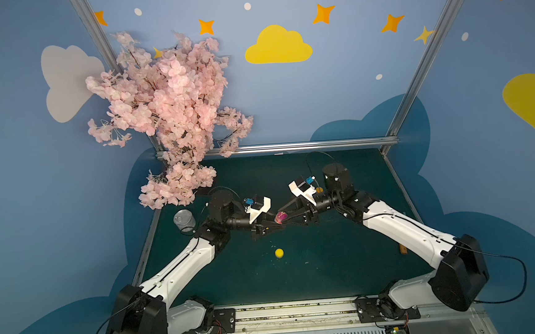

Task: Close the paint jar lid
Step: Screw the lid onto the paint jar.

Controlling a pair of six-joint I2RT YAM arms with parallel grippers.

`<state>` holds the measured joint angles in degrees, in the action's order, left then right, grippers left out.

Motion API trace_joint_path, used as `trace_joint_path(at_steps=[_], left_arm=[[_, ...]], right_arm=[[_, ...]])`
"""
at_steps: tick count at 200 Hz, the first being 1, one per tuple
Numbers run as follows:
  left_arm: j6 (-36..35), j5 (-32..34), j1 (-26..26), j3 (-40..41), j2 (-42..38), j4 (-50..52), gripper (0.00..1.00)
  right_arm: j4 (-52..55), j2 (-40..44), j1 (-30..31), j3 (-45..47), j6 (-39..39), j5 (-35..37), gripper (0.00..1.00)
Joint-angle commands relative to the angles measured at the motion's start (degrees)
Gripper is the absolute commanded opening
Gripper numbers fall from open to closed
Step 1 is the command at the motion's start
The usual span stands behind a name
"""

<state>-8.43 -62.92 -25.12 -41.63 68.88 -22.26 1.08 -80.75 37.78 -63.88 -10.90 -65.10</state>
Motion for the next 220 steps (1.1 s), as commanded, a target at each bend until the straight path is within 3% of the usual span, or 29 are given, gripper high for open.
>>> trace_joint_path(at_steps=[1, 22, 48, 59, 121, 220], left_arm=[[-1.0, -0.4, -0.1, -1.9, 0.0, 1.1, 0.31], [-2.0, 1.0, -0.1, -2.0, -0.2, 1.8, 0.3], [-4.7, 6.7, -0.5, -1.6, -1.1, 2.1, 0.31], [-6.3, 9.9, -0.6, -1.2, -1.7, 2.1, 0.31], [-16.1, 28.4, -3.5, 1.3, -4.3, -1.4, 0.28], [-26.6, 53.0, -9.9, 1.0, -3.4, -13.5, 0.27]], right_arm=[[-0.4, -0.1, 0.3, -2.0, 0.1, 0.7, 0.35], [-0.4, -0.3, 0.3, -2.3, 0.8, 1.1, 0.22], [0.9, -0.9, 0.3, -3.2, 1.6, 2.6, 0.1], [1.4, -1.3, 0.4, -3.5, 2.5, 4.7, 0.0], [6.1, -3.5, 0.8, -6.5, 5.7, 13.2, 0.0], [12.9, -7.1, 4.0, -10.7, 13.6, 37.0, 0.0]])
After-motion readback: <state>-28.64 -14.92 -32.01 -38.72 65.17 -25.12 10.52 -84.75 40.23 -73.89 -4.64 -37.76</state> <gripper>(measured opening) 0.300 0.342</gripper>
